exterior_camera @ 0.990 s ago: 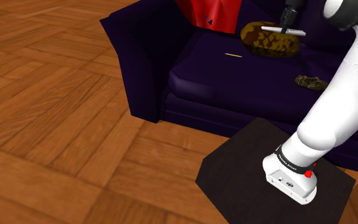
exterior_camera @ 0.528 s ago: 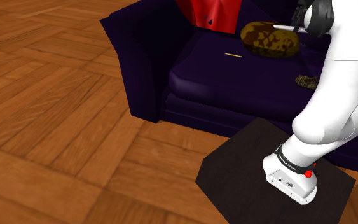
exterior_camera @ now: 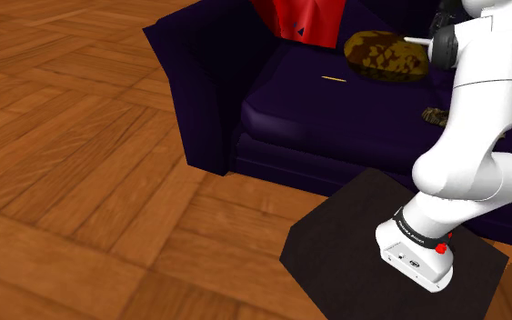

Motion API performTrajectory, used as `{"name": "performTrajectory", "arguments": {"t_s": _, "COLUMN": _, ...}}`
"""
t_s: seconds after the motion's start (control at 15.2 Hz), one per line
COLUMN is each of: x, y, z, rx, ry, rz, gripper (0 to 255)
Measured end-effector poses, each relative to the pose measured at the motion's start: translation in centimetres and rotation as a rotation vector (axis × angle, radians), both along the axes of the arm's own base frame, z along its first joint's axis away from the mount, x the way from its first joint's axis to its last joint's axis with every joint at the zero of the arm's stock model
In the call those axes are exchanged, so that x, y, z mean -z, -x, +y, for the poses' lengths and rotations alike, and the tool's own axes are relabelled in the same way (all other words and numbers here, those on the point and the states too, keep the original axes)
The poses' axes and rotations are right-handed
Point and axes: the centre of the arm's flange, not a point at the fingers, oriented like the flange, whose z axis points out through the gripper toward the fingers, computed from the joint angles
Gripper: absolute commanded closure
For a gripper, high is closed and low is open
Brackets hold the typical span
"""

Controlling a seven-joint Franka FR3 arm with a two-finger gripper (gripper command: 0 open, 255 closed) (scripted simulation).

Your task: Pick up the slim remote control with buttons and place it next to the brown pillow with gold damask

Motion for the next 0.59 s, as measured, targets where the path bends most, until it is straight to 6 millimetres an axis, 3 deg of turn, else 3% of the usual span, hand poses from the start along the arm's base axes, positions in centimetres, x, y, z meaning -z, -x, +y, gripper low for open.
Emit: {"name": "performTrajectory", "arguments": {"t_s": 0.59, "x": 4.8, "y": 0.2, "z": -0.3, "rx": -0.001, "ry": 0.000, "rz": -0.001, "gripper": 255}}
